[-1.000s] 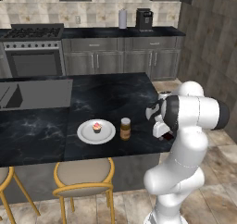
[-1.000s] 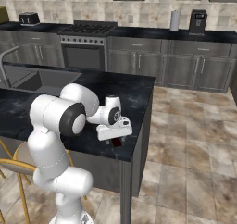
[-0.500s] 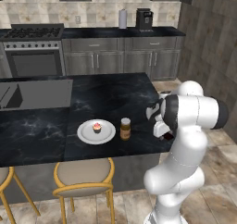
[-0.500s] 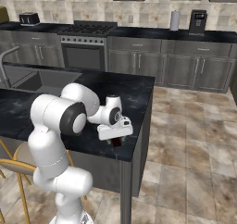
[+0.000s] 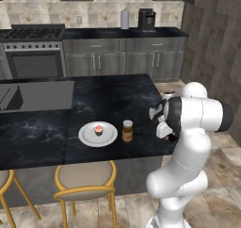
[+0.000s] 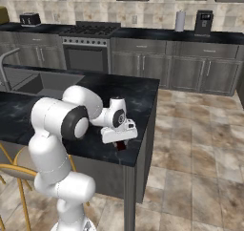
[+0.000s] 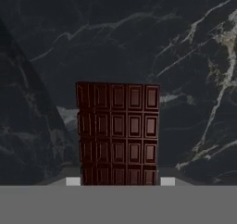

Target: Take the cinnamon bottle from the cabinet and place it on the dining table, next to the plate with the cupcake. Then take the chocolate from the dining counter and place it on the cupcake plate.

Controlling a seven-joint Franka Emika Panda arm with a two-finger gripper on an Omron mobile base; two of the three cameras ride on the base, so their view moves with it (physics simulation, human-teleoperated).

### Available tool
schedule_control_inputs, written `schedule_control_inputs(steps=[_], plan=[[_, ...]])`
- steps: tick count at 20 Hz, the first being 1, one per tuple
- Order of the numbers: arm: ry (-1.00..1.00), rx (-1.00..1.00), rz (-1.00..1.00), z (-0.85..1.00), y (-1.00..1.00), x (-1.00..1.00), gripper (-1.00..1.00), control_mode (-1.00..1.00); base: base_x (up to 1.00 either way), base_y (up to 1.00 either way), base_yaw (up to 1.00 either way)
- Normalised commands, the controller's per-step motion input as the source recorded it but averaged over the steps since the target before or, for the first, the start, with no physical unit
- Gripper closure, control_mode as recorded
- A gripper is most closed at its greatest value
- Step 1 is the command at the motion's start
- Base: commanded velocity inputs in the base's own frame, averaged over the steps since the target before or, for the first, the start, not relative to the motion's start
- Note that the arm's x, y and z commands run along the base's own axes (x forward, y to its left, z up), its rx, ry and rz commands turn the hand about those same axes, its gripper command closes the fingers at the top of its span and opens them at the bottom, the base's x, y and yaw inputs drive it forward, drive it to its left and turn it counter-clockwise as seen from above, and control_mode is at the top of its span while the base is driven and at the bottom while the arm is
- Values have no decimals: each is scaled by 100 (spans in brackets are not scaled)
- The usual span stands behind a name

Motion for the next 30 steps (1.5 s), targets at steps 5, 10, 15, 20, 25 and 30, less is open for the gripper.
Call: schedule_control_inputs(steps=[5, 10, 15, 20, 25, 30], plan=[[-4, 2, 3, 86, 8, -18, 100, -100, 0, 0, 0], [0, 0, 17, 100, 55, -8, 100, -100, 0, 0, 0], [0, 0, 20, 100, 98, 0, 100, -100, 0, 0, 0], [5, 0, 20, 100, 100, 0, 100, -100, 0, 0, 0], [11, -3, 20, 55, 100, 0, 100, -100, 0, 0, 0], [16, -7, 20, -1, 100, 1, 100, -100, 0, 0, 0]])
